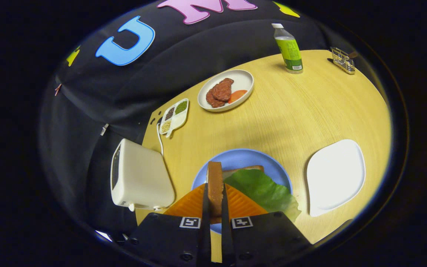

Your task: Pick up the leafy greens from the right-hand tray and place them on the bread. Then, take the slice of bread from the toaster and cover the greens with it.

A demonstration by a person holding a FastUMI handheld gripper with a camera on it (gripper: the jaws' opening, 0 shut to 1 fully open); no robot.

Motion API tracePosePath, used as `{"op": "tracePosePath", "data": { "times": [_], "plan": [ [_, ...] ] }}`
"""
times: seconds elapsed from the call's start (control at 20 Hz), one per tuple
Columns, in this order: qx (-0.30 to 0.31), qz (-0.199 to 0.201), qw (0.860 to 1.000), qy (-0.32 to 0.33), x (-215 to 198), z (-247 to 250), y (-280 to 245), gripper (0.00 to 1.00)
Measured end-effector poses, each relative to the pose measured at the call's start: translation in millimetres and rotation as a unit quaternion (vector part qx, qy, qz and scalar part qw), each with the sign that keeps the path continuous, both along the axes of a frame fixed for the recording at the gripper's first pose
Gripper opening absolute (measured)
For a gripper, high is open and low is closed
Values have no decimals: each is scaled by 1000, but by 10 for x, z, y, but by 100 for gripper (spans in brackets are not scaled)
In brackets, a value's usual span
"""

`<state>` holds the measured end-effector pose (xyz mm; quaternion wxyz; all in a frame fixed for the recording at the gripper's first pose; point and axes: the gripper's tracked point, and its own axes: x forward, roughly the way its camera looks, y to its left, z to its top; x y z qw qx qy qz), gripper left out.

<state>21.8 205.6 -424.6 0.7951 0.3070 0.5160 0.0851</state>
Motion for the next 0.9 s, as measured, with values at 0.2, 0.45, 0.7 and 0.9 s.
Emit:
{"op": "tracePosePath", "data": {
  "times": [0.2,0.45,0.7,0.9],
  "plan": [
    [-9,-11,1000,8,-38,-196,-155,16],
    [-35,-20,999,30,-87,-364,-330,34],
    [-72,4,996,45,-217,-434,-456,64],
    [-70,1,998,4,-154,-155,-565,75]
  ]
}}
